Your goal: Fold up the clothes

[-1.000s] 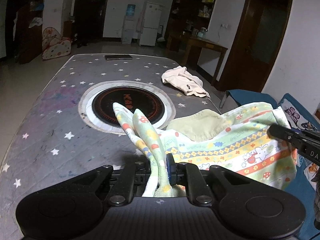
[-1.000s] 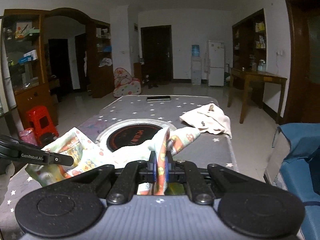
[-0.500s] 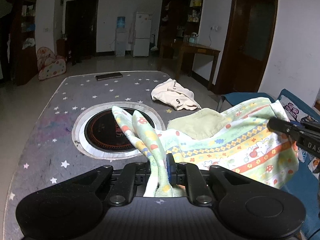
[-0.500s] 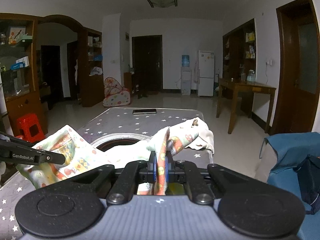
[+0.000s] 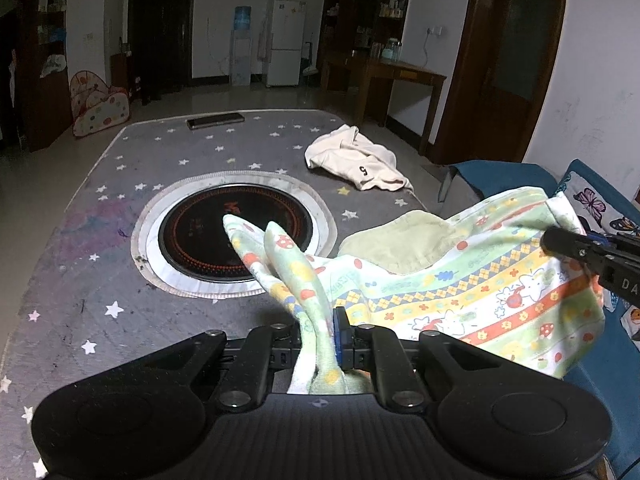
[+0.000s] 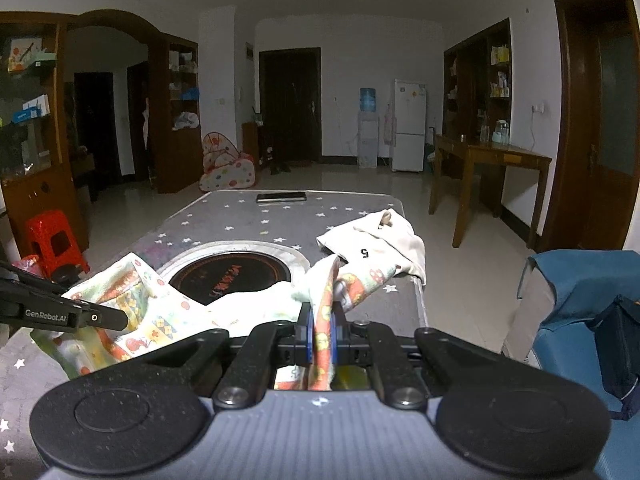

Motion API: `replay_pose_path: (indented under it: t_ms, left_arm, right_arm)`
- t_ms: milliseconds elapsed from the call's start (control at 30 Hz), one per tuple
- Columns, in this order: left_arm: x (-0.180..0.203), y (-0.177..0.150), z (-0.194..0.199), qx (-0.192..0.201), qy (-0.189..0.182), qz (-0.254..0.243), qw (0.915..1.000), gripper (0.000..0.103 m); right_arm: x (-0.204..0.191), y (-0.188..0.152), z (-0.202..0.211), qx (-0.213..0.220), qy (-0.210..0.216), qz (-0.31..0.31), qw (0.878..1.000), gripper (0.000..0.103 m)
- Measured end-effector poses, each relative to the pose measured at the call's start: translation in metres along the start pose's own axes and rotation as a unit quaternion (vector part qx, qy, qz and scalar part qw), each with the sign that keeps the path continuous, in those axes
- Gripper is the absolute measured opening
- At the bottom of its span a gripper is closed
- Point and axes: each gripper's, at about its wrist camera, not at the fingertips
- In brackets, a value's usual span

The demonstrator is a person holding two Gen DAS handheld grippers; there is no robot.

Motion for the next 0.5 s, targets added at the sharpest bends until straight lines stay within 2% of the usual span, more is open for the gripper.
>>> replay_pose_path:
  t_ms: [500]
  left_arm:
    - [0.000,0.004,-0.033,-0.020,0.005,-0.010,0.9997,0.012]
  right_arm:
    - [0.004,0.003,-0.035,-0.016,-0.017,0.013,1.000,0.007]
Point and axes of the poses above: each gripper's, at about its wrist camera, not at the fingertips, and z roughly against the way its jaws point, x to its right, y to its top, and after that the axes turned 15 degrees about -z, right-handed
